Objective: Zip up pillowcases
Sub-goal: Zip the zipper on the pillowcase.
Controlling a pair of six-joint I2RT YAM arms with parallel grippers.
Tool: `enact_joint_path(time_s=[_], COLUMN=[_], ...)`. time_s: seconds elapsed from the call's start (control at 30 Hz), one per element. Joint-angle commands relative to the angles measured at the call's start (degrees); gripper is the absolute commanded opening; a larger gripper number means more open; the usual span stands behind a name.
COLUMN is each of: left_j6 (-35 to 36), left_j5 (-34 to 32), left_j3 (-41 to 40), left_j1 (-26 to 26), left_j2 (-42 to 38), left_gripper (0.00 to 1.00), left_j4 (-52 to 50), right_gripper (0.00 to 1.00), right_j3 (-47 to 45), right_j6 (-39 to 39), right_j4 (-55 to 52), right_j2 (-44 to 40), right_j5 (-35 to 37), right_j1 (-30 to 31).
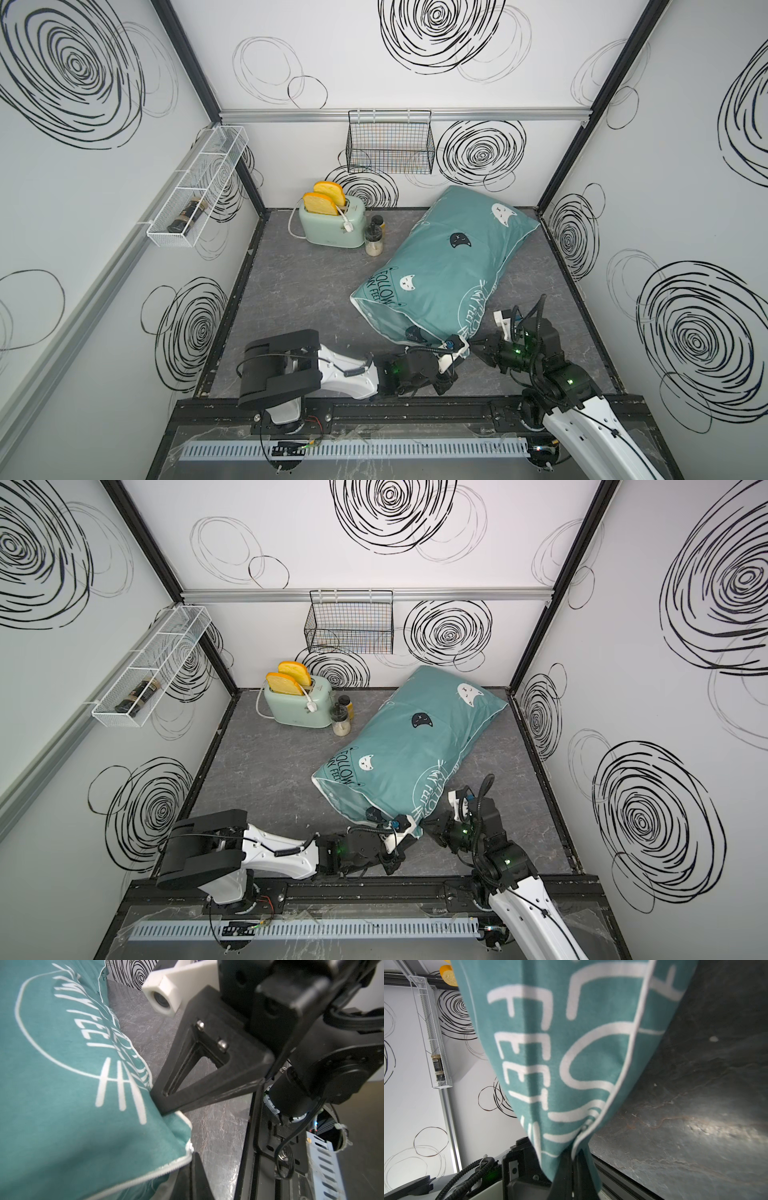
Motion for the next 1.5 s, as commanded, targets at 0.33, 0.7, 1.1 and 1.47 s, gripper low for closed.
enact_joint_path(time_s=[0.33, 0.7, 1.1, 1.47], left_j6=[-1.5, -1.7, -2.7, -4.7], left_j5=[-0.3, 1.3, 1.1, -0.4], left_j3=[-2.3, -1.8, -1.1, -2.6], left_j1=[0.9, 1.0, 1.1, 1.8], left_j2=[-2.8, -2.8, -3.7, -4.7], left_gripper=[0.00, 0.00, 0.00, 0.00], left_j4=[2.2, 3.5, 2.1, 1.1], right_gripper=[0.09, 0.41, 0.06, 0.00], right_j3=[1.3, 1.4, -0.5, 1.7], right_j6=[-1.3, -0.2, 2.3, 2.4], right_j4=[-6.0, -5.4, -2.5, -6.4], right_j2=[0.2, 1.5, 0.2, -0.6], right_j5=[1.2, -3.9, -2.8, 0.2], right_j1=[0.3, 1.2, 3.1, 3.1])
